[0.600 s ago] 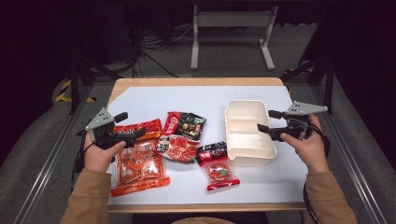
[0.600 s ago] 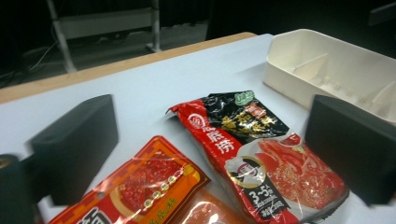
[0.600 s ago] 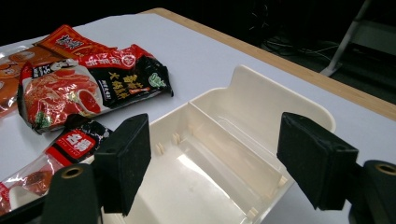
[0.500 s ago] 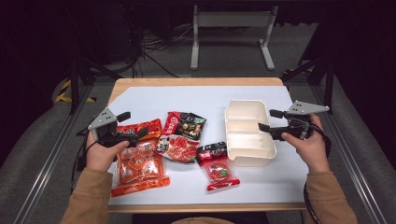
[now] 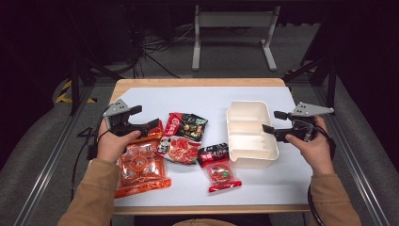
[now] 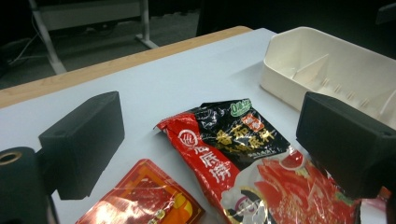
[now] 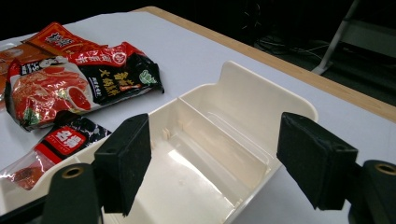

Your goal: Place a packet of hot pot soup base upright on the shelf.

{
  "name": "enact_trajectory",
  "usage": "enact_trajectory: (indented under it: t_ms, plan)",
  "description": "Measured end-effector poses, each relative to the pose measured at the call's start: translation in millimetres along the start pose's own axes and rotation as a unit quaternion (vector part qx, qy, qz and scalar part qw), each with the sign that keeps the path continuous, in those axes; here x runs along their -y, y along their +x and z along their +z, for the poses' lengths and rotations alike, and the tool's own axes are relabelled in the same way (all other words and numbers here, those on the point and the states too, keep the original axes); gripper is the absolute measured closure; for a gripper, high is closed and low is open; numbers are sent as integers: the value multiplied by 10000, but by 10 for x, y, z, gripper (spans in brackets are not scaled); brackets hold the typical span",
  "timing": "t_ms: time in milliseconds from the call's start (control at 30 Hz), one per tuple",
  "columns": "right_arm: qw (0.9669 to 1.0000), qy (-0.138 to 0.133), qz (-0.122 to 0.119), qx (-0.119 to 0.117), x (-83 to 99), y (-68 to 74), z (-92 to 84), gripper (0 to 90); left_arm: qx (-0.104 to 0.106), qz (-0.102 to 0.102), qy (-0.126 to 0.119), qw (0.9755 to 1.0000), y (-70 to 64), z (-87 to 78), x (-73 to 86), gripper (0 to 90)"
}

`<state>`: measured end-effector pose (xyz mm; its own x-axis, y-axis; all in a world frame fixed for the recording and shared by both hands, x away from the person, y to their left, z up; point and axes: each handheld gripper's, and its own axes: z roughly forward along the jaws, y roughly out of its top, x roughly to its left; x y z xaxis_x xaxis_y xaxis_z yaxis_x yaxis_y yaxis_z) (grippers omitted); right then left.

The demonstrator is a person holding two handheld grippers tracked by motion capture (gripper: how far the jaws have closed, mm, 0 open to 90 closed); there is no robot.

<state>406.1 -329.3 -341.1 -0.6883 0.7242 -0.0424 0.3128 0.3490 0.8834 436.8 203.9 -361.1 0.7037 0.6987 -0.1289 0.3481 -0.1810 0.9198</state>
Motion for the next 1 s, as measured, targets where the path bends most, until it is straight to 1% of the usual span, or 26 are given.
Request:
enact_trajectory:
  t_ms: [33,100,200,267,400,467,500,600,667,833,867,900,967,1000]
  plan:
    - [10000,-22,24,3,1,-6,-8,263,2,6,4,10000,8,23,-16,78]
    - [10000,-38,51,28,1,-17,-25,263,50,-64,-10,10000,18,67,-39,75]
    - [10000,-65,57,27,0,-26,-37,265,27,-149,-105,9998,41,132,-63,68]
    - [9999,-80,103,-5,2,-32,-40,276,-11,-106,-118,9999,62,165,-74,63]
    - [9999,-99,113,-31,4,-37,-42,279,-13,-161,-40,9999,80,242,-76,77]
    - [9999,-95,119,-42,10,-42,-46,280,30,-144,-16,9999,92,297,-73,88]
    - [9999,-95,119,-42,10,-42,-46,280,30,-144,-16,9999,92,297,-73,92]
    - [9999,-69,146,-37,17,-49,-54,285,12,-102,127,9999,106,376,-87,103]
    - [9998,-72,161,-9,20,-56,-70,286,28,-104,245,9996,111,435,-110,130]
    - [9999,-71,133,27,31,-63,-95,284,34,-95,274,9996,132,511,-133,142]
    - [9999,-68,133,36,34,-65,-100,284,41,-162,238,9996,137,545,-134,146]
    - [9999,-62,140,35,38,-67,-106,284,63,-179,200,9996,144,565,-133,147]
    - [9999,-68,143,45,40,-69,-111,284,62,-193,205,9996,152,580,-131,155]
    - [9998,-68,149,58,43,-71,-117,284,80,-228,248,9994,159,601,-129,155]
